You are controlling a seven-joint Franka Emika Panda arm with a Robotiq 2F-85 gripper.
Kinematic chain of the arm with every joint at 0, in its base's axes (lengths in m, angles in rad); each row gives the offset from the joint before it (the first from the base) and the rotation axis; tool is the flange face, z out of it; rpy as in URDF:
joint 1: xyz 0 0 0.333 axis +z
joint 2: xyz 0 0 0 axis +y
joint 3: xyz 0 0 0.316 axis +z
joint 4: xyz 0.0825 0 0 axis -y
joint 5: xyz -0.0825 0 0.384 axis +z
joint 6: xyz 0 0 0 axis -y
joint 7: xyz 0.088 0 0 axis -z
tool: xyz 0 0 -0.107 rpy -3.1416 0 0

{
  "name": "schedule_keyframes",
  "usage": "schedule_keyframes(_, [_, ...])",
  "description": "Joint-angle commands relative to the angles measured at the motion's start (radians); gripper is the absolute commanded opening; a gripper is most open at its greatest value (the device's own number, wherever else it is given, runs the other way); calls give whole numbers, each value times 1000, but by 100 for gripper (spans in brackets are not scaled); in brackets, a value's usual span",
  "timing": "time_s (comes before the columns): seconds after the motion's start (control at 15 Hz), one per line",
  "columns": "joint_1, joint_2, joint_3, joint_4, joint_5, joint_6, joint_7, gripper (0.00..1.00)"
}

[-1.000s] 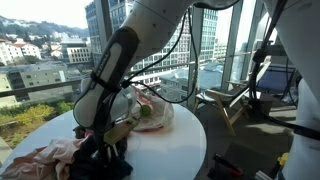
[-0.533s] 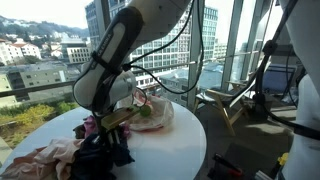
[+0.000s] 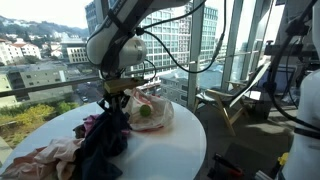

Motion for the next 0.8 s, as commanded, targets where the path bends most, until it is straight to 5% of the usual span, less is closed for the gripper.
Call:
schedule_keyframes(0.0, [-26,-155,-14,-68,-22,-6,65,4])
schedule_keyframes(0.2, [-49,-265,-4,-106,-26,-75,54,4])
schedule_keyframes(0.73, [-70,-442,25,-126,32,-503,-51,4])
